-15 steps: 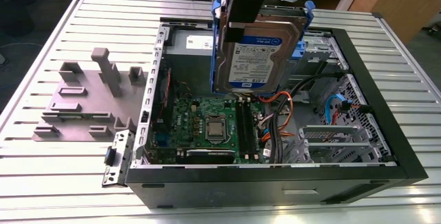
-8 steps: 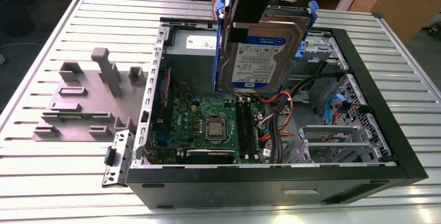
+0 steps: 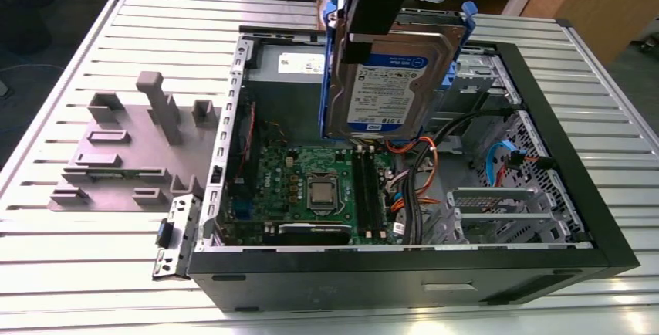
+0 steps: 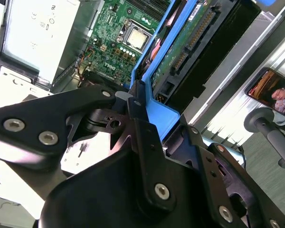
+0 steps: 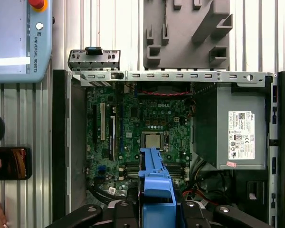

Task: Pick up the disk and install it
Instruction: 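Insert the disk into the insertion slot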

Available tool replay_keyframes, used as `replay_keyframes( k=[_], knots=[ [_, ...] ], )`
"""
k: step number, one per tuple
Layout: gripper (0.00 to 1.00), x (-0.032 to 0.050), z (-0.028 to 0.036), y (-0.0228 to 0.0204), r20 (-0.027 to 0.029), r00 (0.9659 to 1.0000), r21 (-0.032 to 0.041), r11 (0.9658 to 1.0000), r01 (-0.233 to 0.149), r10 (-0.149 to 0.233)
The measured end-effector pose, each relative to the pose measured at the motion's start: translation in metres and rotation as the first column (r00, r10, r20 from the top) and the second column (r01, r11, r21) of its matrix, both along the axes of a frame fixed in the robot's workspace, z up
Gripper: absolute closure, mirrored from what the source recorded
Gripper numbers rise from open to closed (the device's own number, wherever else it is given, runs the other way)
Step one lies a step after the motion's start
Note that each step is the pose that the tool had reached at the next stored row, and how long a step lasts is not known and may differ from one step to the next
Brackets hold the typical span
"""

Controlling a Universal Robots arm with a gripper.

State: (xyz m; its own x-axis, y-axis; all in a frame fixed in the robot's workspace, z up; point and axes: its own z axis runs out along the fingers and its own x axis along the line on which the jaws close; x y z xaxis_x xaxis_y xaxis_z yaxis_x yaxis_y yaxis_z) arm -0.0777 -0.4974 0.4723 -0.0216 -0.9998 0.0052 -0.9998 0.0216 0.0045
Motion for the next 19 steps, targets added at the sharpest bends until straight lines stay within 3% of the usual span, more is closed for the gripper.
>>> replay_keyframes(
  k=[10, 16, 19],
  knots=[
    [0.64, 0.0002, 0.0000, -0.0012, 0.0000, 1.0000, 0.0000, 1.0000, 0.000, 0.000],
    [0.64, 0.0011, -0.0006, -0.0121, 0.0000, 1.0000, 0.0000, 1.0000, 0.000, 0.000],
    [0.64, 0.0058, -0.0011, -0.0155, 0.0000, 1.0000, 0.0000, 1.0000, 0.000, 0.000]
  ],
)
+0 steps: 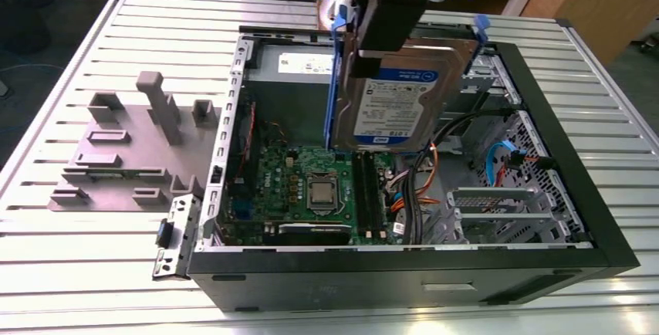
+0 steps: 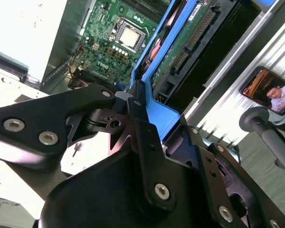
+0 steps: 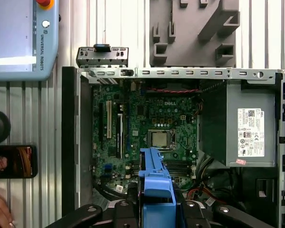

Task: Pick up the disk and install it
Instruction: 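Insert the disk into the insertion slot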

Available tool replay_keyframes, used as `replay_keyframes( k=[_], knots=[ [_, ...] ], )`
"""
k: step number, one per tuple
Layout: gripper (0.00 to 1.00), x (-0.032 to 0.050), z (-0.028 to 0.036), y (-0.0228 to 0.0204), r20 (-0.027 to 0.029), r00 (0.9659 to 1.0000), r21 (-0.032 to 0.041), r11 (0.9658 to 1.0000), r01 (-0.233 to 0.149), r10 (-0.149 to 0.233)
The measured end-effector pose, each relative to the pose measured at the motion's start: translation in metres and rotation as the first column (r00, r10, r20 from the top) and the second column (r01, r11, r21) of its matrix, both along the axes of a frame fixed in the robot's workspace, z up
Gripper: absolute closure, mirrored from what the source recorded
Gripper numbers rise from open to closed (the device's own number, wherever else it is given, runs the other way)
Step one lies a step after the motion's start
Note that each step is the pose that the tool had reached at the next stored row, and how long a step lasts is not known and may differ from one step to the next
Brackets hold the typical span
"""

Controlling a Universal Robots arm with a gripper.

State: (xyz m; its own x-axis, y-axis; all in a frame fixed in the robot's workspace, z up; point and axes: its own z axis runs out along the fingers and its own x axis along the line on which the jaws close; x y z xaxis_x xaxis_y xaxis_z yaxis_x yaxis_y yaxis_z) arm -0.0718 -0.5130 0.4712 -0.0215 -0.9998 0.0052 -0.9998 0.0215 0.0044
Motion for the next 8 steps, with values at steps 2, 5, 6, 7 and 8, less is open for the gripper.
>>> replay_keyframes(
  k=[2, 5, 6, 7, 8],
  knots=[
    [0.64, 0.0057, -0.0003, -0.0008, 0.0000, 1.0000, 0.0000, 1.0000, 0.000, 0.000],
    [0.64, 0.0134, -0.0007, -0.0016, 0.0000, 1.0000, 0.0001, 1.0000, 0.000, 0.000],
    [0.64, 0.0155, -0.0008, -0.0018, 0.0000, 1.0000, 0.0000, 1.0000, 0.000, 0.000],
    [0.64, 0.0172, -0.0008, -0.0020, 0.0000, 1.0000, -0.0001, 1.0000, 0.000, 0.000],
    [0.64, 0.0183, -0.0009, -0.0022, -0.0001, 1.0000, -0.0002, 1.0000, 0.000, 0.000]
  ],
)
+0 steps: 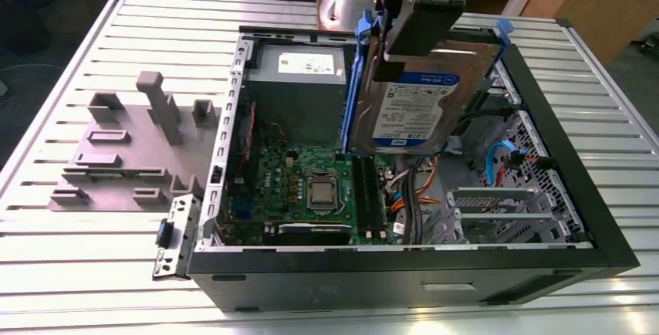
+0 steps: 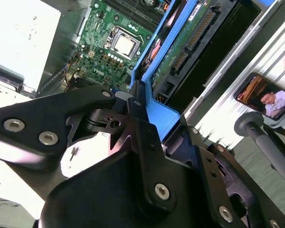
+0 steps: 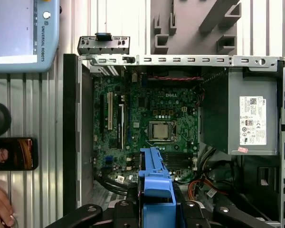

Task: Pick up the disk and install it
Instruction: 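Insert the disk into the insertion slot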

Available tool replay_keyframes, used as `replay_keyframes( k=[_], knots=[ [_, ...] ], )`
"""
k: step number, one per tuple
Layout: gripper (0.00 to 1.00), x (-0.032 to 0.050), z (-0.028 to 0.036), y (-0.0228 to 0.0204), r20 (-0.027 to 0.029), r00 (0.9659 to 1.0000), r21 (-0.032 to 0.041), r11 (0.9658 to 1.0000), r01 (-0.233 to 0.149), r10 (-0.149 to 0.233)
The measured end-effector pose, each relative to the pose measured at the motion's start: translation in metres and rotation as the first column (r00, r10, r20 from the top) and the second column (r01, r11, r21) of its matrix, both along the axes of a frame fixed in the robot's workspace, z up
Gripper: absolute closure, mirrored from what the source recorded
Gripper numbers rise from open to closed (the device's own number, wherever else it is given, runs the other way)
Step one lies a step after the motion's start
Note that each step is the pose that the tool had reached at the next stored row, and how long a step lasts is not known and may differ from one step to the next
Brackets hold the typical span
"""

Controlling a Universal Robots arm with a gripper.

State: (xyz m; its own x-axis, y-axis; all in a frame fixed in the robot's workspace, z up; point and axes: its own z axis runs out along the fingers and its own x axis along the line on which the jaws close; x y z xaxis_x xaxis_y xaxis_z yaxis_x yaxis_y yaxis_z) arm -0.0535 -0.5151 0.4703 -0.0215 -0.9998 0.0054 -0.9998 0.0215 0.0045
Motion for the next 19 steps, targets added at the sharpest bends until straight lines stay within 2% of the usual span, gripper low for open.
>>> replay_keyframes(
  k=[3, 6, 12, 15, 19],
  knots=[
    [0.64, 0.0012, -0.0004, -0.0018, 0.0001, 1.0000, 0.0003, 1.0000, 0.000, 0.000],
    [0.64, 0.0016, -0.0006, -0.0059, 0.0001, 1.0000, 0.0003, 1.0000, 0.000, 0.000],
    [0.64, 0.0044, -0.0011, -0.0188, 0.0001, 1.0000, 0.0002, 1.0000, 0.000, 0.000],
    [0.64, 0.0088, -0.0016, -0.0248, 0.0001, 1.0000, 0.0002, 1.0000, 0.000, 0.000],
    [0.64, 0.0203, -0.0028, -0.0287, 0.0001, 1.0000, 0.0003, 1.0000, 0.000, 0.000]
  ],
)
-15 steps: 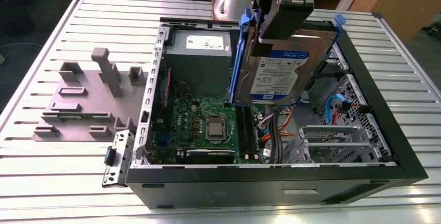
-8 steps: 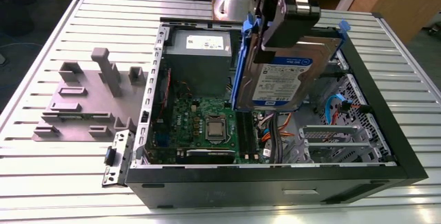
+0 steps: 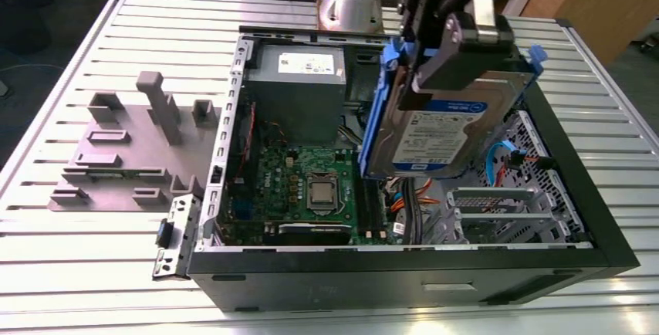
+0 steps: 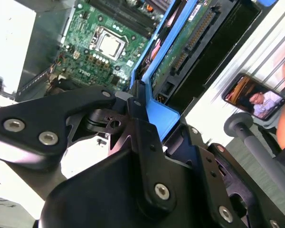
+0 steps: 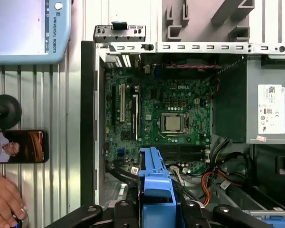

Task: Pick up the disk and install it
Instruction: 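Insert the disk into the insertion slot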

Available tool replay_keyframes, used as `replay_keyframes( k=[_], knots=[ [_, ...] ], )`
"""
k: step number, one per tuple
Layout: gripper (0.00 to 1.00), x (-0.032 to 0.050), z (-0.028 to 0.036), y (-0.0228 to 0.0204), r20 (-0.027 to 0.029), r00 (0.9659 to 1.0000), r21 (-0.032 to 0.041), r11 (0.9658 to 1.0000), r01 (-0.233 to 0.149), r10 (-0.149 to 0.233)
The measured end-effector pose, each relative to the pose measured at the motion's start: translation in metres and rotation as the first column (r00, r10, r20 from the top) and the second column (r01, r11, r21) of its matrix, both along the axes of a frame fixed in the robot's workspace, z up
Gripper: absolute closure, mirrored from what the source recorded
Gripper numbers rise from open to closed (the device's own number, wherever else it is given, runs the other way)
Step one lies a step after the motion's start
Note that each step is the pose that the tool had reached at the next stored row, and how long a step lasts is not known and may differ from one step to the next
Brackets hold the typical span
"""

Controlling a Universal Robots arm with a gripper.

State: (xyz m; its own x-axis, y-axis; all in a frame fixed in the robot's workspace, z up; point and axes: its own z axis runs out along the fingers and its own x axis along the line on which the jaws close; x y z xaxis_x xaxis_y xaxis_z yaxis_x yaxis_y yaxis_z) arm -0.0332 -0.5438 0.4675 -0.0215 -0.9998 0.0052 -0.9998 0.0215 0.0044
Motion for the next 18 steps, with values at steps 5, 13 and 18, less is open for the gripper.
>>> replay_keyframes(
  k=[5, 13, 18],
  knots=[
    [0.64, 0.0196, -0.0014, -0.0031, 0.0000, 1.0000, -0.0001, 1.0000, 0.000, 0.000],
    [0.64, 0.0462, -0.0043, -0.0083, -0.0001, 1.0000, -0.0002, 1.0000, 0.000, 0.000],
    [0.64, 0.0555, -0.0072, -0.0147, -0.0001, 1.0000, -0.0001, 1.0000, 0.000, 0.000]
  ],
)
